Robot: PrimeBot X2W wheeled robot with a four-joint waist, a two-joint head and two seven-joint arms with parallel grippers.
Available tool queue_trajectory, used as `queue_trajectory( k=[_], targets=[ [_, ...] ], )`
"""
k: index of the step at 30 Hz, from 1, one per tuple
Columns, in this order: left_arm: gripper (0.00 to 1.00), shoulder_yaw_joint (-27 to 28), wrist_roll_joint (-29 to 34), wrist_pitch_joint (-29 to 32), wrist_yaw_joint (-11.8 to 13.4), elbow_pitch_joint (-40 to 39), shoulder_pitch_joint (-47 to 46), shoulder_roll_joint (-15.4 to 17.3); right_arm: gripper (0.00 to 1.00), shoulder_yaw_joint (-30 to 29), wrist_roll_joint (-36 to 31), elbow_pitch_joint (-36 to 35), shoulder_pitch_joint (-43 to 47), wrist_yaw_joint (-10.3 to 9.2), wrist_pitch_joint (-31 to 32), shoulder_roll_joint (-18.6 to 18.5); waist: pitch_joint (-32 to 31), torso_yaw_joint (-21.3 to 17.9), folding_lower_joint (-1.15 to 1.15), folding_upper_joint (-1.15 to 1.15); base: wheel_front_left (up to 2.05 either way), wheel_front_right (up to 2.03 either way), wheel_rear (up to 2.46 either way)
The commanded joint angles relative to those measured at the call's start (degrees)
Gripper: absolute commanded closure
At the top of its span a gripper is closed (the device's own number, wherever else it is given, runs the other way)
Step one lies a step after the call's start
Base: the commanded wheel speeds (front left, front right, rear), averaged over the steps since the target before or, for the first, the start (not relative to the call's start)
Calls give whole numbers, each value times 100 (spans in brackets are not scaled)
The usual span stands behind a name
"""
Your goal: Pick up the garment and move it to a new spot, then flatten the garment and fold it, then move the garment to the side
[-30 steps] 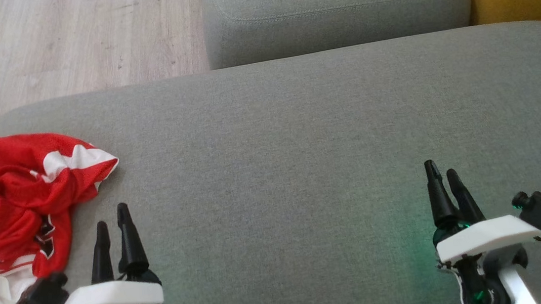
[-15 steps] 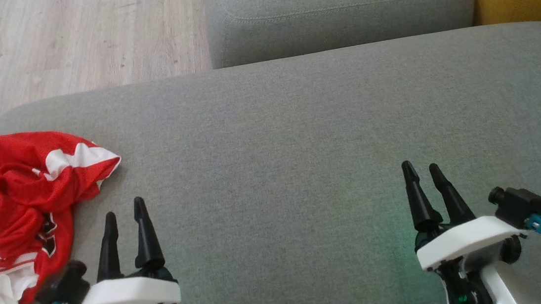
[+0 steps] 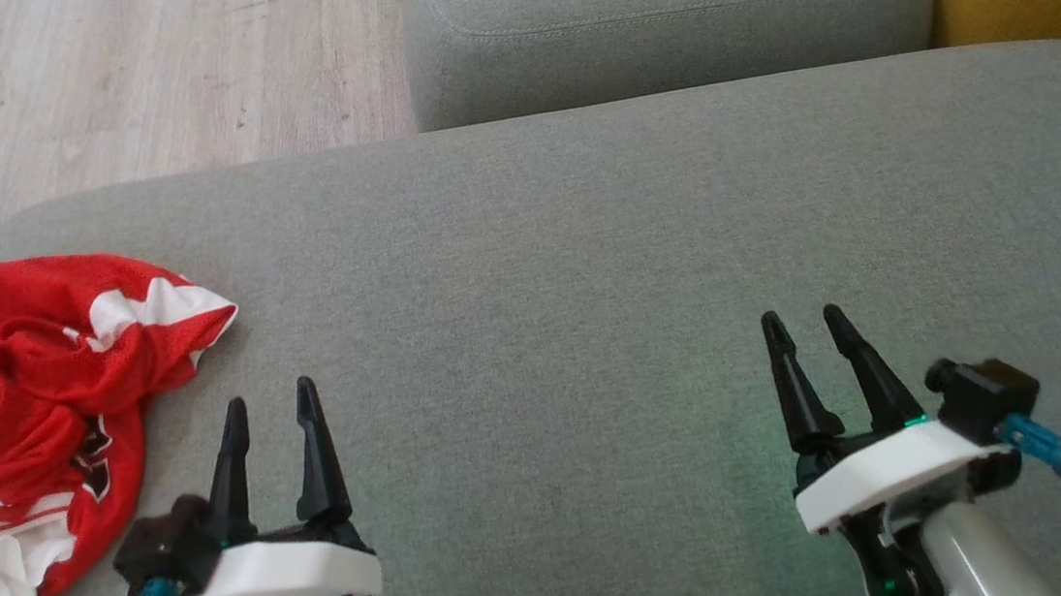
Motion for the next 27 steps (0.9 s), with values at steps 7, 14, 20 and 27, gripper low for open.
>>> queue_trajectory(
  k=[7,14,20,27],
  targets=[
    [0,33,657,-196,120,-151,-378,37,0,231,-690,-185,-383,38,-204,-39,-4,16,0,0,0,0,0],
    [0,-58,1140,-313,127,-80,-398,39,0,254,-1224,-119,-397,40,-322,-43,-31,18,0,0,0,0,0],
    [0,-100,1545,-413,168,19,-407,40,0,136,-1734,-6,-398,43,-423,-47,-63,13,0,0,0,0,0],
    [0,-113,1906,-514,169,143,-457,42,0,105,-2164,50,-411,45,-525,-50,-70,21,0,0,0,0,0]
  ],
)
